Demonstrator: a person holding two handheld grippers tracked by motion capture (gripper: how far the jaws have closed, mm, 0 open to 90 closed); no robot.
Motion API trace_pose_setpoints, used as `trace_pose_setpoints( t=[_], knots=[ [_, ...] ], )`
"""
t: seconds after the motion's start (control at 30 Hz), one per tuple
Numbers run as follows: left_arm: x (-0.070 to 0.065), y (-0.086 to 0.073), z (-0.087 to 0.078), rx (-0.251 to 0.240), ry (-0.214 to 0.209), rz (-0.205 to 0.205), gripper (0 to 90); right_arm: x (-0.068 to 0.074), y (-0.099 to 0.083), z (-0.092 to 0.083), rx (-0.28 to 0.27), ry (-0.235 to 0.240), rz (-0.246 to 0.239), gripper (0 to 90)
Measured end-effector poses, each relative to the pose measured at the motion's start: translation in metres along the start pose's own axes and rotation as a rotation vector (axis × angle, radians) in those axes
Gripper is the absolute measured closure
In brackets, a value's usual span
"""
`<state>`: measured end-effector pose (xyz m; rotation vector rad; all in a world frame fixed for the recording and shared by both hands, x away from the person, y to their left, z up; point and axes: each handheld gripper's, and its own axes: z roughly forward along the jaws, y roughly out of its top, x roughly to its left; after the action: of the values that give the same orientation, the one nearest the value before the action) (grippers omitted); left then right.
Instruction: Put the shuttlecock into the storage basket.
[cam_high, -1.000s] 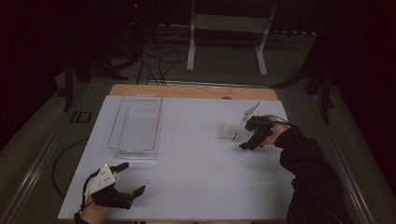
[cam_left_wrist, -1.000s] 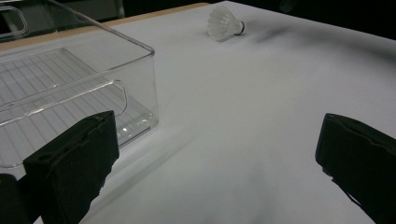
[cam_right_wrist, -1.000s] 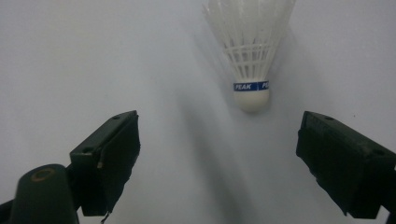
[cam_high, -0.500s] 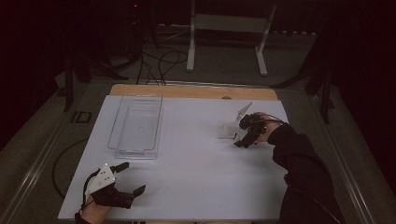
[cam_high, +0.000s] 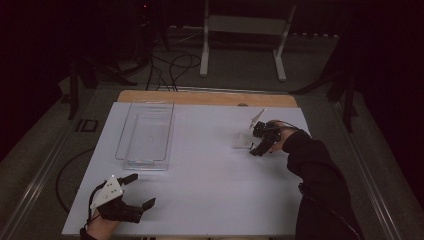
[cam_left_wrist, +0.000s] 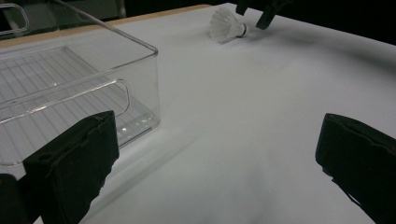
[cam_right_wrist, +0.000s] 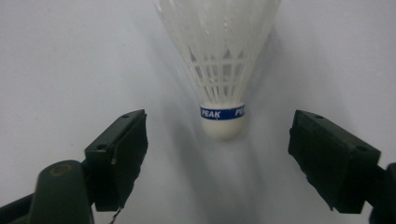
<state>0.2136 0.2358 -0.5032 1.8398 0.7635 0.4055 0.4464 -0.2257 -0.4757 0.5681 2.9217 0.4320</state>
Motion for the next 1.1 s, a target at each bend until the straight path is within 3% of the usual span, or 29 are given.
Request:
trace_pose_setpoints(
  t=[0.57, 0.77, 0.83, 1.1],
  knots=[
    [0.000, 0.000, 0.000, 0.000, -0.003, 0.000, 0.2, -0.004, 0.005, 0.016, 0.061, 0.005, 0.025, 41.6],
    [0.000, 0.000, 0.000, 0.001, -0.004, 0.000, 0.2, -0.005, 0.007, 0.016, 0.068, -0.016, 0.022, 46.3],
    [0.000, 0.000, 0.001, 0.002, -0.005, 0.000, 0.1, -0.004, 0.007, 0.017, 0.074, -0.020, 0.029, 44.0],
    [0.000, 0.000, 0.001, 0.003, -0.008, 0.000, 0.2, -0.003, 0.011, 0.021, 0.111, -0.002, -0.003, 51.5]
  ],
)
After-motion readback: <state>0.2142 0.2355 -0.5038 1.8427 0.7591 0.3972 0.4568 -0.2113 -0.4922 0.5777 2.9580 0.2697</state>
